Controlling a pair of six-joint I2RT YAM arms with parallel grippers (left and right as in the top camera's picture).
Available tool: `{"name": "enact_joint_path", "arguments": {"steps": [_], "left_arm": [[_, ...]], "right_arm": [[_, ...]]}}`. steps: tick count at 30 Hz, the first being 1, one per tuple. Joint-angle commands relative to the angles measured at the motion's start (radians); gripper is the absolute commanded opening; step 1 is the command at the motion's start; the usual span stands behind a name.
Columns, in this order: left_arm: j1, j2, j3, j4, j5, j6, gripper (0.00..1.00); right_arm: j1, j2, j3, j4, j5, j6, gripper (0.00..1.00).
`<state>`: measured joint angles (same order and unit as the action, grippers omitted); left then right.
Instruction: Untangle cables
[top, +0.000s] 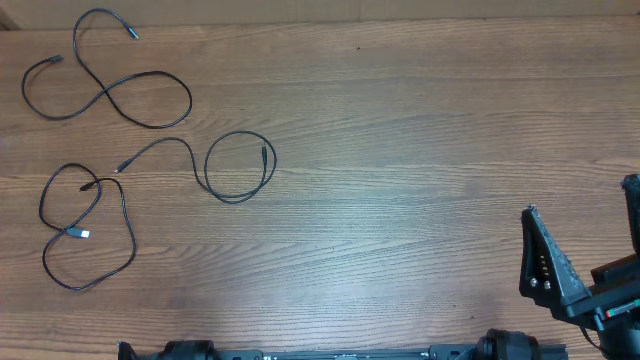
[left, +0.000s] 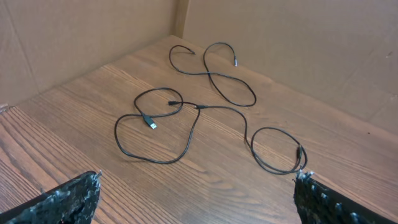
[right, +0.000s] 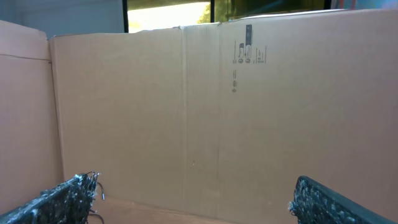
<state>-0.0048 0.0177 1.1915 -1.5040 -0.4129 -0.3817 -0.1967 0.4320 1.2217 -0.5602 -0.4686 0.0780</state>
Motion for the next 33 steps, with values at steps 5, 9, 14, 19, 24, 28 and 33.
{"name": "enact_joint_path", "arguments": {"steps": [5, 9, 14, 19, 24, 28, 33], "left_arm": [[0.005, -0.013, 0.004, 0.155, 0.107, -0.045, 0.99], [0.005, -0.013, -0.026, 0.278, 0.149, -0.08, 0.99], [0.005, -0.013, -0.147, 0.388, 0.153, -0.08, 1.0], [0.005, -0.013, -0.379, 0.66, 0.233, -0.08, 0.99], [0.005, -0.013, -0.622, 0.93, 0.241, -0.079, 1.0], [0.005, -0.013, -0.781, 1.1, 0.254, -0.065, 1.0], [0.005, -0.013, -0.959, 1.262, 0.254, -0.058, 0.99]], "right_arm": [[-0.006, -0.006, 0.008, 0.003, -0.005, 0.003, 1.0], [-0.006, -0.006, 0.008, 0.003, -0.005, 0.003, 1.0], [-0.006, -0.006, 0.008, 0.004, -0.005, 0.003, 1.0], [-0.005, -0.007, 0.008, 0.005, -0.005, 0.003, 1.0], [0.008, -0.024, 0.008, 0.004, -0.005, 0.003, 1.0], [0.008, -0.036, 0.008, -0.002, -0.005, 0.003, 1.0], [0.017, -0.049, 0.008, -0.003, -0.005, 0.003, 1.0]]}}
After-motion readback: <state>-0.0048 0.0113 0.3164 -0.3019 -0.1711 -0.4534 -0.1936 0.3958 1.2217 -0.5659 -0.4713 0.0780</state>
